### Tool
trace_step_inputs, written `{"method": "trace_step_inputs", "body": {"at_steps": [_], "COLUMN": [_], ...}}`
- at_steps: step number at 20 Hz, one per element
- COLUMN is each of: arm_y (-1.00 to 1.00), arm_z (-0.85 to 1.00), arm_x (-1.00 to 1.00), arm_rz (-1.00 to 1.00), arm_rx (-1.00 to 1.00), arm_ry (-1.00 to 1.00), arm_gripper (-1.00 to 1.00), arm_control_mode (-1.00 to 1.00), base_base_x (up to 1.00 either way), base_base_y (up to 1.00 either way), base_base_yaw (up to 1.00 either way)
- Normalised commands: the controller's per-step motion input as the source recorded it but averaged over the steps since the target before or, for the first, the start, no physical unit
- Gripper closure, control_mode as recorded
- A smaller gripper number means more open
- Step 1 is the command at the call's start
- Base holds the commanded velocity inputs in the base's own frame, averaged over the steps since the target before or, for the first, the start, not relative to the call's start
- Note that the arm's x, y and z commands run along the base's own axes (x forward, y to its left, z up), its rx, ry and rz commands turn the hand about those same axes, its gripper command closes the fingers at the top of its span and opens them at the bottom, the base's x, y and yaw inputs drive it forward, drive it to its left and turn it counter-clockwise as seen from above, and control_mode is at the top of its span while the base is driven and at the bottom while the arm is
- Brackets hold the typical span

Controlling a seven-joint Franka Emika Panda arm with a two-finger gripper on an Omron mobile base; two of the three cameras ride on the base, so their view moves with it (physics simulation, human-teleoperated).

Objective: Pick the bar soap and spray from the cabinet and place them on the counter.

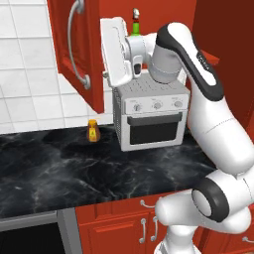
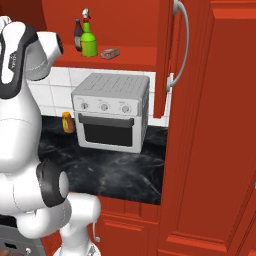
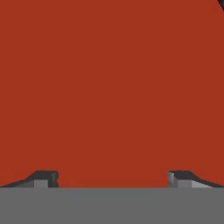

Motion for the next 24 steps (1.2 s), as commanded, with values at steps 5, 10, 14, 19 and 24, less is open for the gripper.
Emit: {"method": "trace_step_inputs", "body": {"at_steps": [5, 10, 14, 19, 24], "arm_y": [0.33, 0.3, 0.15, -0.2, -0.42], "arm_z": [-0.01, -0.06, -0.06, -0.01, 0.0], "arm_x": [-0.19, -0.18, -0.23, -0.38, -0.49], "arm_rz": [0.01, 0.0, 0.0, 0.0, 0.0], "arm_rx": [-0.07, -0.11, -0.12, -0.07, -0.04], "arm_ry": [-0.06, -0.1, -0.15, -0.21, -0.25], "arm_gripper": [-1.0, -1.0, -1.0, -1.0, -1.0], "arm_control_mode": [-1.0, -1.0, -1.0, -1.0, -1.0], "base_base_x": [0.0, 0.0, 0.0, 0.0, 0.0], "base_base_y": [0.0, 0.0, 0.0, 0.0, 0.0], "base_base_yaw": [0.0, 0.0, 0.0, 0.0, 0.0]}}
